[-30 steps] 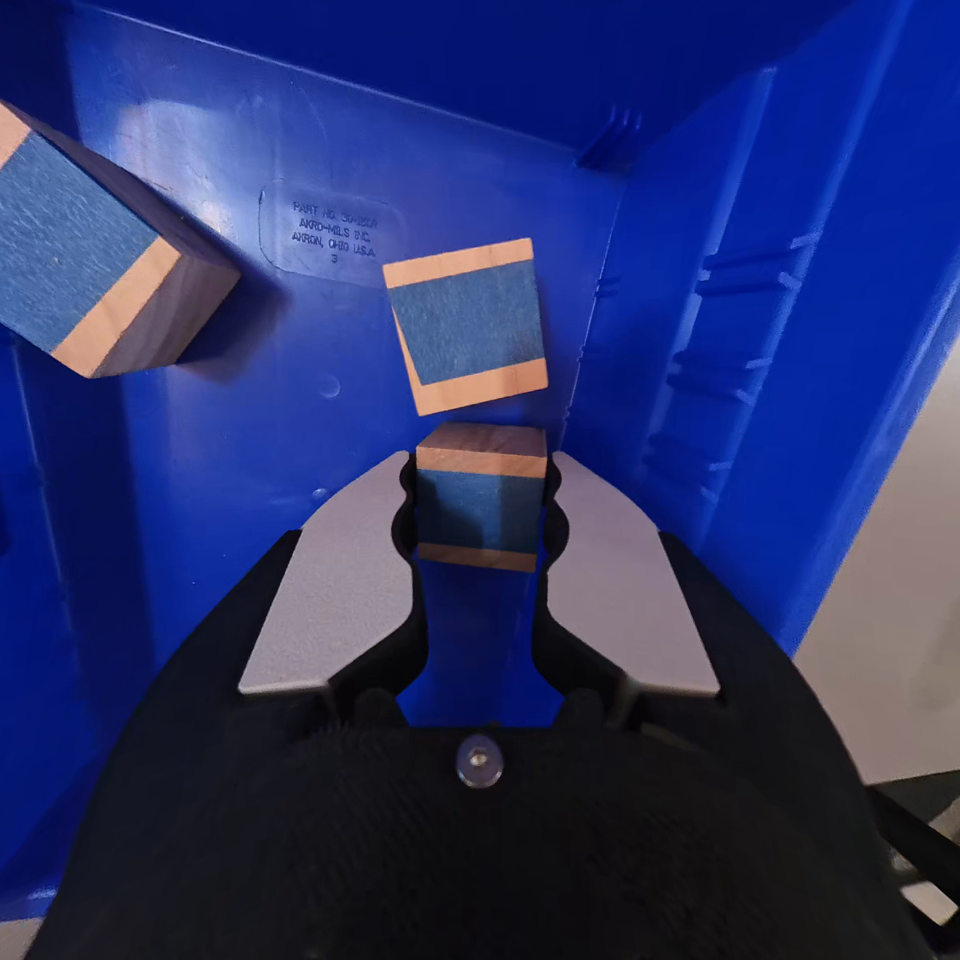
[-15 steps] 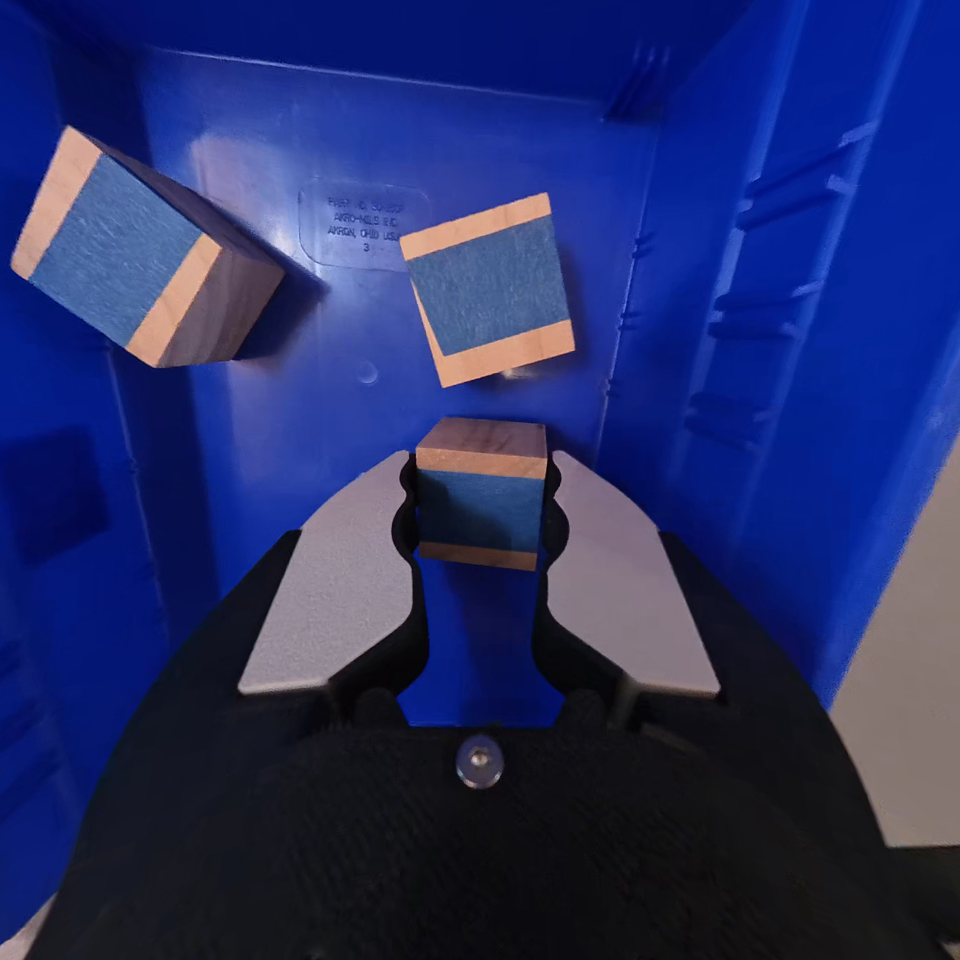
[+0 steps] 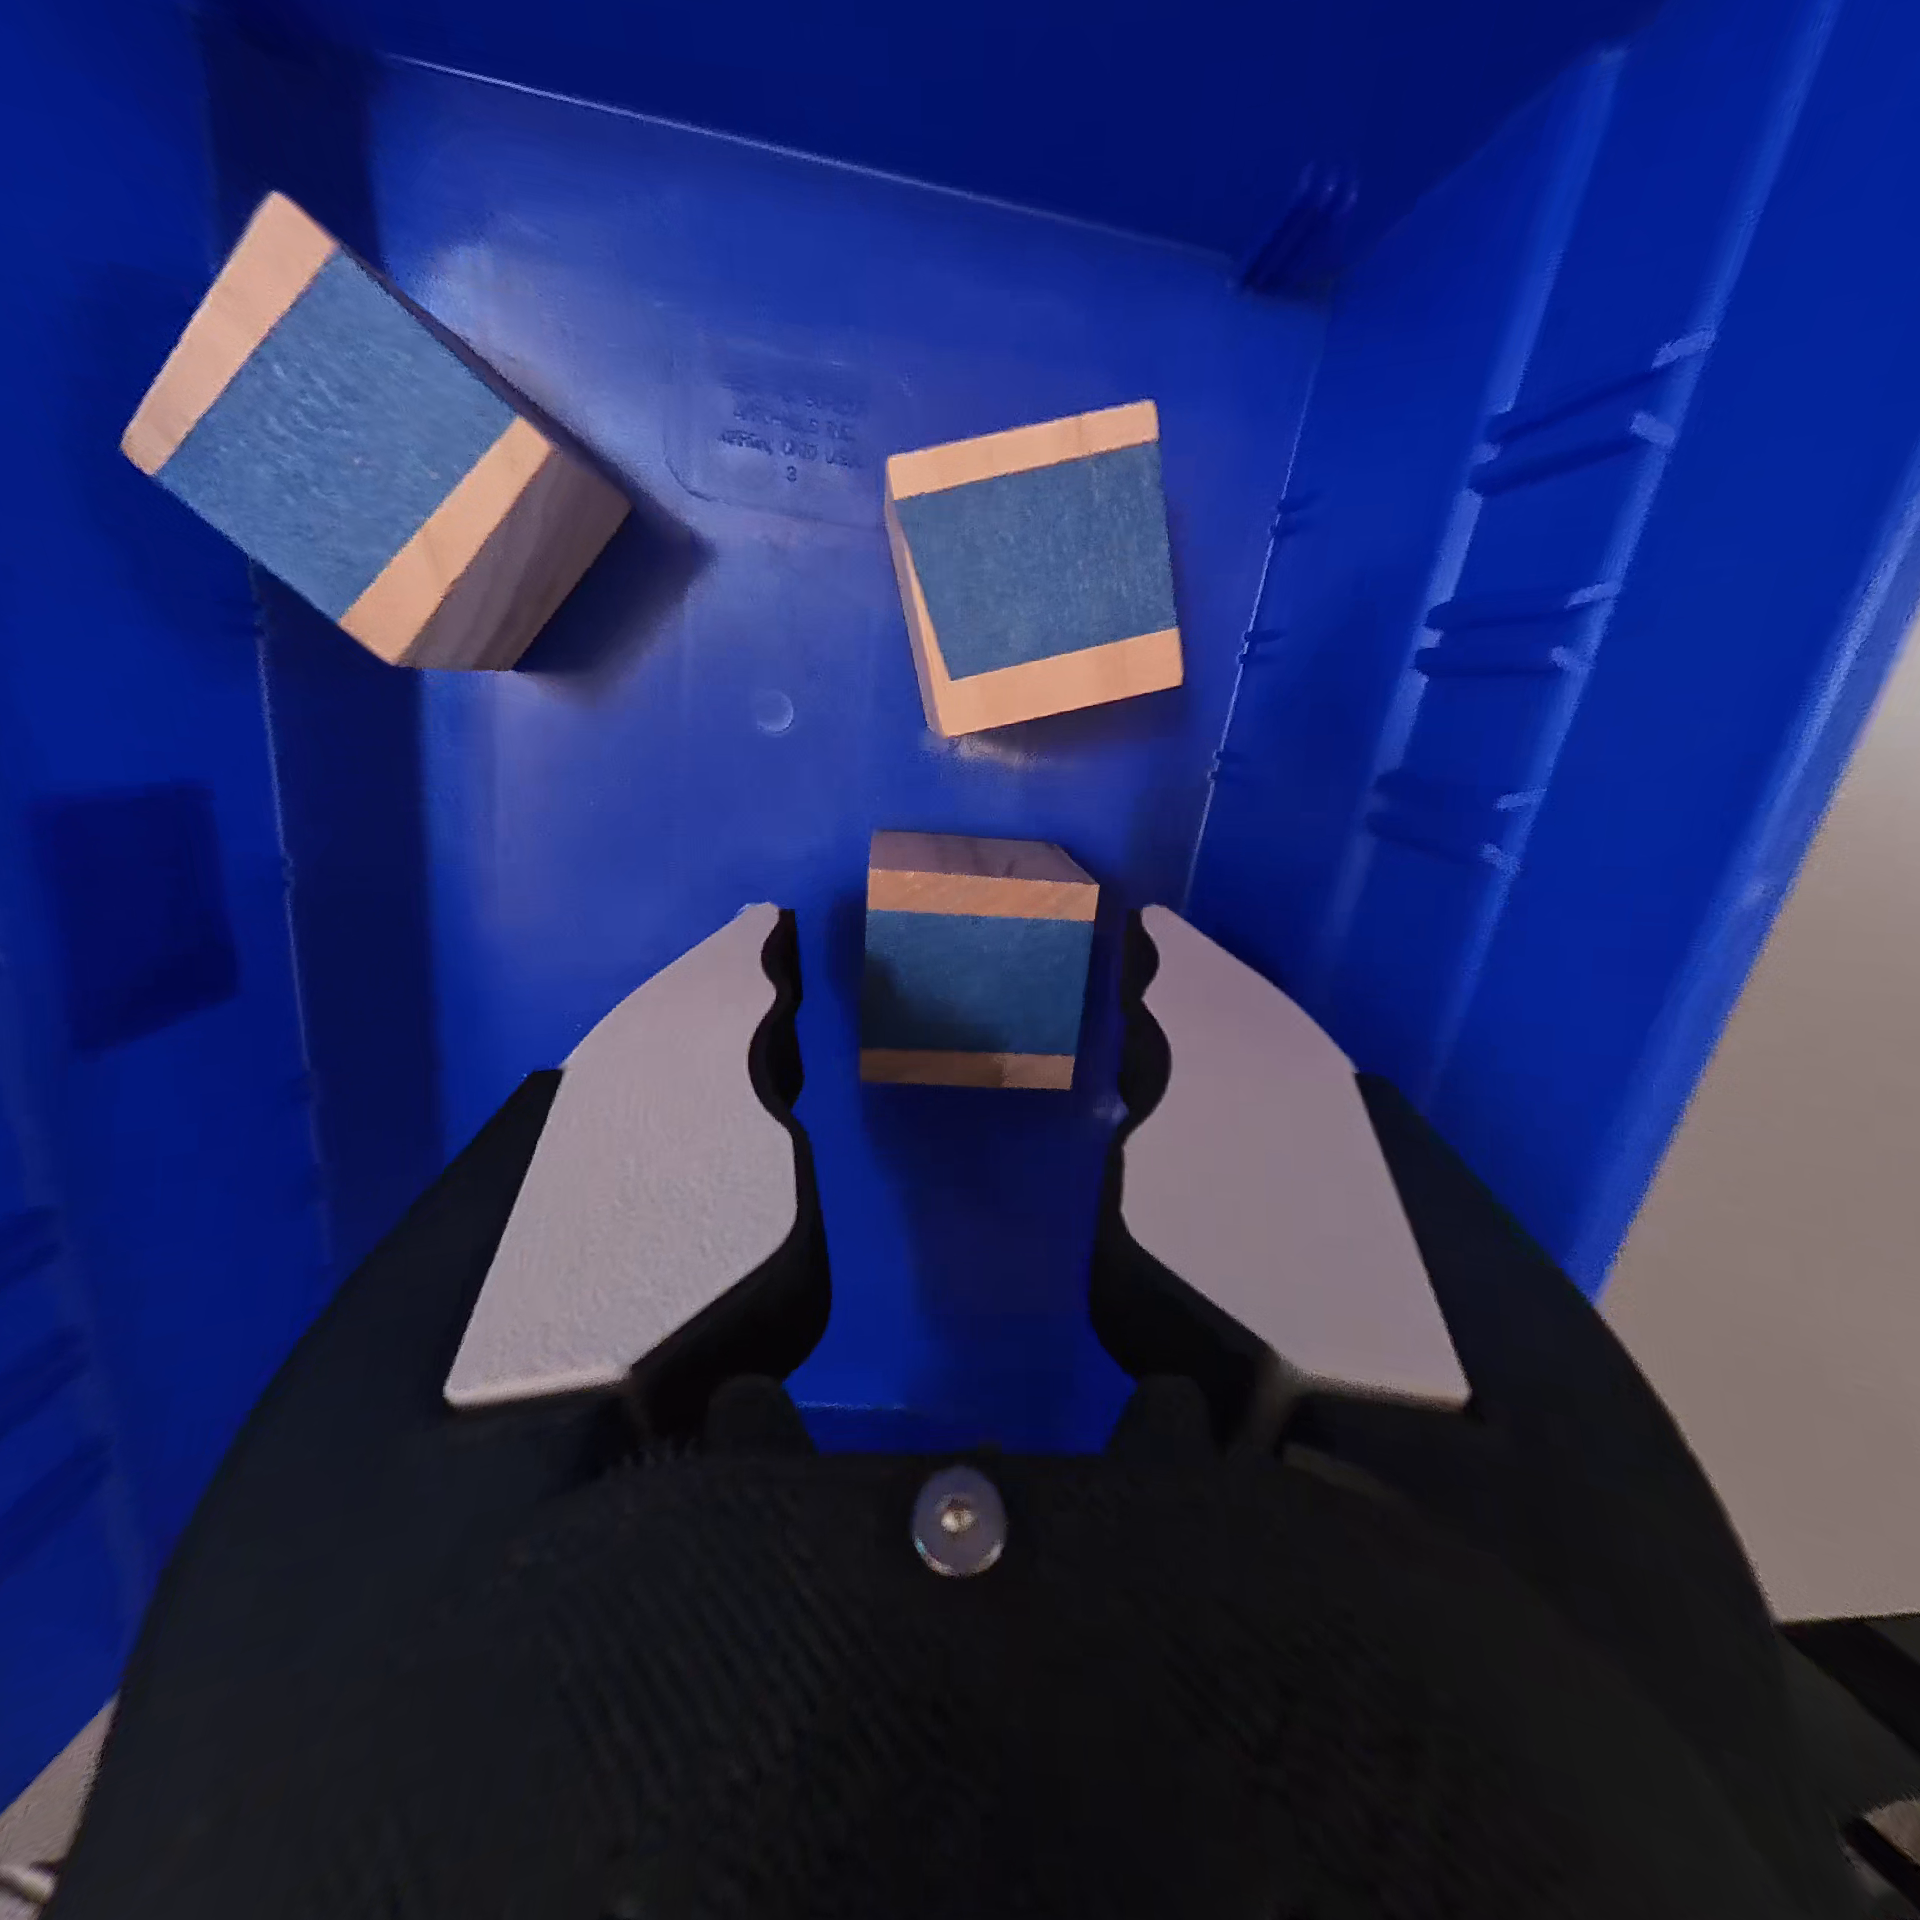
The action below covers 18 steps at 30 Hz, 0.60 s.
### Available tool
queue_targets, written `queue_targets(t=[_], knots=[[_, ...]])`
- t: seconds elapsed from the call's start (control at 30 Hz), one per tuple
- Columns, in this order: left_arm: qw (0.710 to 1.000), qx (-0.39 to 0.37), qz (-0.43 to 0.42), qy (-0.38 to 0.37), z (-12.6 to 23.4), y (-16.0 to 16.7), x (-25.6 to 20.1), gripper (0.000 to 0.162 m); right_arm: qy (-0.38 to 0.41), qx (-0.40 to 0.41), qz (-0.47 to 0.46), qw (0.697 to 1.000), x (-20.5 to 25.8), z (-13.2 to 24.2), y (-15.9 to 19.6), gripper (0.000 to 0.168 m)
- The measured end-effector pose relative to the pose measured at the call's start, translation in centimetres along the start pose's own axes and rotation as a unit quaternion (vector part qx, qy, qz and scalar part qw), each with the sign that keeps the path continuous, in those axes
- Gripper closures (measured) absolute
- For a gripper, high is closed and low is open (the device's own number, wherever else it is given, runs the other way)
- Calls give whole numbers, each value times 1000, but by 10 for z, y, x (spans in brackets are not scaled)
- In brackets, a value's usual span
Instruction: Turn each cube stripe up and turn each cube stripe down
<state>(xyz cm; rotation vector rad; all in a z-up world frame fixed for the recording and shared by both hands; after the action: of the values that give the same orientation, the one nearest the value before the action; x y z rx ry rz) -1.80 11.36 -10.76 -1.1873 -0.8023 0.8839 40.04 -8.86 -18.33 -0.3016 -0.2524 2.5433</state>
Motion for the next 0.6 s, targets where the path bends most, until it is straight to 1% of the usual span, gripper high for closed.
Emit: queue_targets(t=[0.07, 0.13, 0.2, 0.3, 0.4, 0.47, 0.53, 0.6], knots=[[1000, -4, -3, -2, 2, -2, 0, 94, 22, -17, 14, 1000, -1, 12, -5, 102], [1000, -17, -2, -8, 7, -8, 2, 94, 43, -72, 20, 996, 1, 33, -17, 99], [999, -30, 4, -28, 16, -14, 8, 93, 53, -165, 12, 985, 10, 64, -32, 96], [996, -34, 30, -83, 39, -25, 24, 91, 1, -328, 26, 944, 50, 114, -41, 92], [984, -39, 55, -163, 78, -44, 45, 92, -33, -448, 31, 893, 91, 156, -29, 84], [972, -38, 67, -222, 111, -57, 59, 94, -63, -498, 36, 864, 119, 173, -19, 84], [954, -18, 78, -289, 149, -62, 78, 96, -99, -521, 36, 847, 147, 176, -11, 84], [929, 24, 88, -360, 190, -58, 102, 96, -140, -524, 33, 839, 175, 170, -3, 84]])
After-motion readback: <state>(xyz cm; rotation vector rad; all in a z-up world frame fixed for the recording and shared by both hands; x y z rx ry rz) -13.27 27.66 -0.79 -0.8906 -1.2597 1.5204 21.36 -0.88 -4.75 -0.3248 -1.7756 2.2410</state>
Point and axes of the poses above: each gripper's, where its closed fingertips meet, z back along the fingers, y out of its underside, x = y × z across the jaws, the point moved 3 cm from there along z, back along the fingers, and after that the axes turned 4 degrees about y, right-handed, at the moved point
